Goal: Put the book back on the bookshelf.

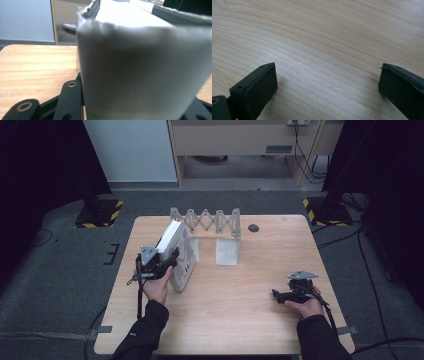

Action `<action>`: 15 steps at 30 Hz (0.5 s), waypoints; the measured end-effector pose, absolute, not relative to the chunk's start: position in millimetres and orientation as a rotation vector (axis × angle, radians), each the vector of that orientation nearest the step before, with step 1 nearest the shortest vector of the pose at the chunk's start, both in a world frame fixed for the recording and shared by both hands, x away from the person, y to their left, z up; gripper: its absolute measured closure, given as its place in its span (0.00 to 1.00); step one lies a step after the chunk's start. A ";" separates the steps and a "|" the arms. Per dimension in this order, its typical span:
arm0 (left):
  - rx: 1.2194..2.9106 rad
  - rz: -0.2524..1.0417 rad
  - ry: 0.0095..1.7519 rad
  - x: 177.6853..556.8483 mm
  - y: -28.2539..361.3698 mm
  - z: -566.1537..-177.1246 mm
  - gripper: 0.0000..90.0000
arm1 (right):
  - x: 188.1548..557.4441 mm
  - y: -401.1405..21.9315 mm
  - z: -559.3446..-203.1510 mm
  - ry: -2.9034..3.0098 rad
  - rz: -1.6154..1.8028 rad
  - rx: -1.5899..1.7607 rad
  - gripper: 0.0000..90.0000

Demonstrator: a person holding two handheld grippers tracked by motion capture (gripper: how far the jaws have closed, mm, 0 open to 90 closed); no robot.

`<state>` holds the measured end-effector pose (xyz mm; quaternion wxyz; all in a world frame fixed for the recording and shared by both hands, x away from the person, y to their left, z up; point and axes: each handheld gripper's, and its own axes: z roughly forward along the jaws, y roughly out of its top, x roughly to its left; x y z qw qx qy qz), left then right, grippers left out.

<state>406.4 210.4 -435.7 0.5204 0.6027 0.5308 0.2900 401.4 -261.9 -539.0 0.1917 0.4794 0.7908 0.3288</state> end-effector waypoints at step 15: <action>1.401 0.722 1.254 424.7 215.9 -409.4 0.58 | 402.2 -261.8 -539.3 2.217 0.927 1.343 0.03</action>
